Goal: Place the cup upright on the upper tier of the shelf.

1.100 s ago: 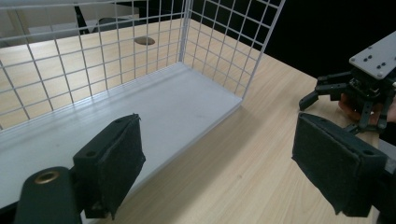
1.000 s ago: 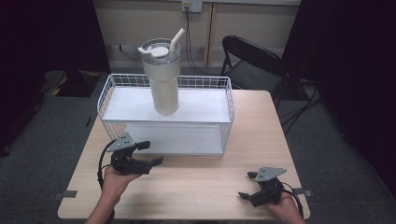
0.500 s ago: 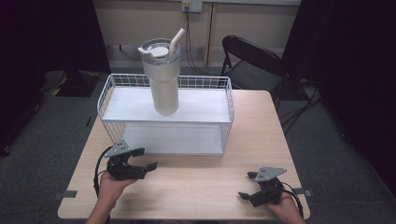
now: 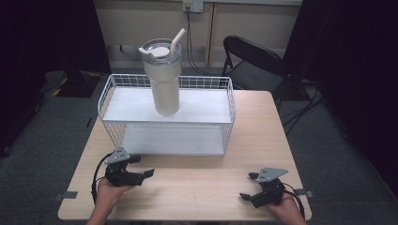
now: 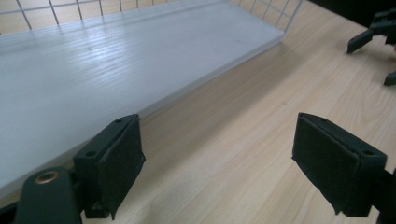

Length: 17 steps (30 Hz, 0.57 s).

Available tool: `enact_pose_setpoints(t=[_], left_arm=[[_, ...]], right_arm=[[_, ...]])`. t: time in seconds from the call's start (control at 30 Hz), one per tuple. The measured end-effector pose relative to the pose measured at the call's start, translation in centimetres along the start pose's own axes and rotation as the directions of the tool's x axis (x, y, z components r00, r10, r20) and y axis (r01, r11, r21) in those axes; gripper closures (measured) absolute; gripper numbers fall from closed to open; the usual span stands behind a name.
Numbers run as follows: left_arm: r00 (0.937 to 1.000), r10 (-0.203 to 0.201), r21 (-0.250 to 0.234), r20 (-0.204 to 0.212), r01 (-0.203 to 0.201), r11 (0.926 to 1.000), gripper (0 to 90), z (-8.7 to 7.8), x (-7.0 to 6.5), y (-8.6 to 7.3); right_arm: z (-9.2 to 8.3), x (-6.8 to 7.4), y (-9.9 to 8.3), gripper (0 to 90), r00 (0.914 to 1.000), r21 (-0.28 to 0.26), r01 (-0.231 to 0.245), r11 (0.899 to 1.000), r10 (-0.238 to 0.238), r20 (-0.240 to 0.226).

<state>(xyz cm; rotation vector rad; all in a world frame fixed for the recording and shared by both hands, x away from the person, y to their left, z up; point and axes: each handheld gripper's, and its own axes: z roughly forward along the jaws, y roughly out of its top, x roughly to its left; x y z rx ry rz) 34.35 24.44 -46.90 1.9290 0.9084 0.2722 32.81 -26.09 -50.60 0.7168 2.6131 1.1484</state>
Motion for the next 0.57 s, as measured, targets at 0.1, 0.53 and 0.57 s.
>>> enact_pose_setpoints(t=[0.1,0.53,0.57], left_arm=[[1.0,0.0,0.012,-0.008,0.0,0.9999,15.7,0.1,0.1,-0.2],[0.9988,0.027,0.086,-0.042,-0.023,0.996,15.9,-0.1,0.2,-1.1],[0.9988,0.027,0.086,-0.042,-0.023,0.996,15.9,-0.1,0.2,-1.1]], right_arm=[[0.0,0.0,0.0,13.5,1.0,0.0,0.0,1.0,0.0,0.0],[0.0,0.0,0.0,13.5,1.0,0.0,0.0,1.0,0.0,0.0],[0.0,0.0,0.0,13.5,1.0,0.0,0.0,1.0,0.0,0.0]])
